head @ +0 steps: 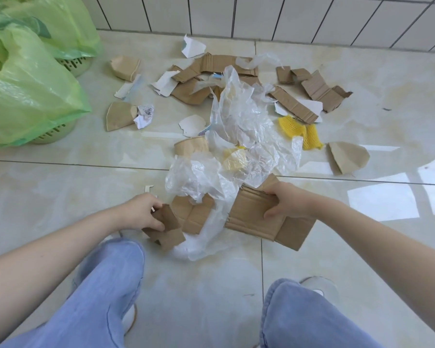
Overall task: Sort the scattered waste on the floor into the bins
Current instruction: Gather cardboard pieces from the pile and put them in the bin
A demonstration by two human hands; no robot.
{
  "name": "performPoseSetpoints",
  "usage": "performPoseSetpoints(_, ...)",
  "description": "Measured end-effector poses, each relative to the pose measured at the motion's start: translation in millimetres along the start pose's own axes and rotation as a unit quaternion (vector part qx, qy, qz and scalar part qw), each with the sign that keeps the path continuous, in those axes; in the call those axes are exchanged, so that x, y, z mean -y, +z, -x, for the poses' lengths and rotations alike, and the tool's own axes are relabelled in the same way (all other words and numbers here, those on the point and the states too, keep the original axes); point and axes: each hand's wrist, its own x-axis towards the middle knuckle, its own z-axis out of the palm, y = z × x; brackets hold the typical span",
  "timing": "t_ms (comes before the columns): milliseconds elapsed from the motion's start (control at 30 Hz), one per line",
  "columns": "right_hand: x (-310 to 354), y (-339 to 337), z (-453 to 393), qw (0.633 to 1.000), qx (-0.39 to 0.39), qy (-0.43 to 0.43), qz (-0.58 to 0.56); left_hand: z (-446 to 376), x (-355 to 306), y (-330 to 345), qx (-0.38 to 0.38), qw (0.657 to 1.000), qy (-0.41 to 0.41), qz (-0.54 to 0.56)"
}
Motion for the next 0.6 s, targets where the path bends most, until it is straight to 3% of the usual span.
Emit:
performPoseSetpoints(167, 16.1, -19.8, -17.4, 0.999, -0.007, 0.016, -0.046, -5.6, -7.4, -34.6, -0.001, 0.997, -0.028, 0.070)
performPoseSetpoints(400, 49.1, -49.5, -37.5, 0.995, -0.033, -0.014, -0.095, -3.7, -3.5, -89.3, -0.051, 0.994, 0.009, 0.096)
performPoseSetpoints(500, 68.6, -63.0, -46.1, 0.991, -0.058, -0.004, -0.119, -6.4, 2.9, -109.3, -0.052, 0.995, 0.021, 0.086)
performPoseSetpoints(600, 91.6, -67.3, -54.6, 0.995, -0.035, -0.014, -0.089, -6.0, 15.6, -115.7, -0.016, 0.999, 0.008, 0.027)
